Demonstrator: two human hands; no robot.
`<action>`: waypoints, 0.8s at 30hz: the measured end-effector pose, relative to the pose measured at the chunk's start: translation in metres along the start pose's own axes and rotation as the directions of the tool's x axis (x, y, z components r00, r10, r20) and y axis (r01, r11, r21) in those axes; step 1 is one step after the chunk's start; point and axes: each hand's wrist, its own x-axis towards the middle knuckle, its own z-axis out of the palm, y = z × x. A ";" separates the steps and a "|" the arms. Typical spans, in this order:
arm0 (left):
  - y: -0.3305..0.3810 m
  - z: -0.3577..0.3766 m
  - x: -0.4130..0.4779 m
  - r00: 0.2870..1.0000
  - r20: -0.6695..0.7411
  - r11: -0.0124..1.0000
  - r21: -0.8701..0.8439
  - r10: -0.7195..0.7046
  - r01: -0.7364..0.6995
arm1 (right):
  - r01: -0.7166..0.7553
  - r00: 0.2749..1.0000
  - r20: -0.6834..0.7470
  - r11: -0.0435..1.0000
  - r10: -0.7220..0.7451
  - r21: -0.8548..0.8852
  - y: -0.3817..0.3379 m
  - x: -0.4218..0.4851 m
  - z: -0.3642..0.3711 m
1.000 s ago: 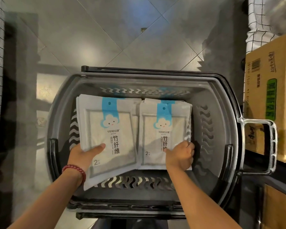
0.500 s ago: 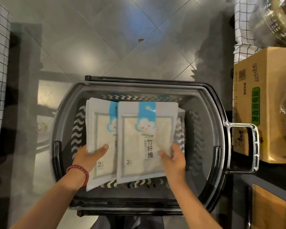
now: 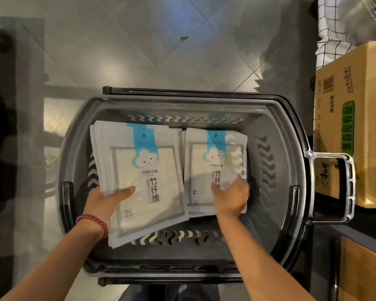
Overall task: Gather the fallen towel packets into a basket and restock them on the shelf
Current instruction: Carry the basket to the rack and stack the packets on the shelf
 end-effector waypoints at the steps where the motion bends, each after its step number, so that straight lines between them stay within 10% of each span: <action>1: -0.002 -0.001 0.002 1.000 -0.008 1.000 0.003 0.005 -0.005 | -0.102 0.995 -0.012 0.994 0.101 -0.041 0.005 0.010 -0.004; 6: -0.012 -0.002 0.012 0.999 -0.037 1.000 -0.017 -0.001 0.000 | -0.169 0.967 0.149 0.961 0.204 -0.219 0.016 0.032 -0.005; 11: -0.017 0.000 0.013 0.997 -0.071 1.000 0.000 -0.015 0.015 | -0.110 0.993 -0.077 0.940 0.089 -0.324 0.006 0.020 0.003; 24: 0.048 -0.003 -0.071 0.993 0.047 0.986 0.126 0.106 -0.111 | 0.177 0.983 -0.081 0.956 -0.162 0.234 0.008 -0.098 -0.097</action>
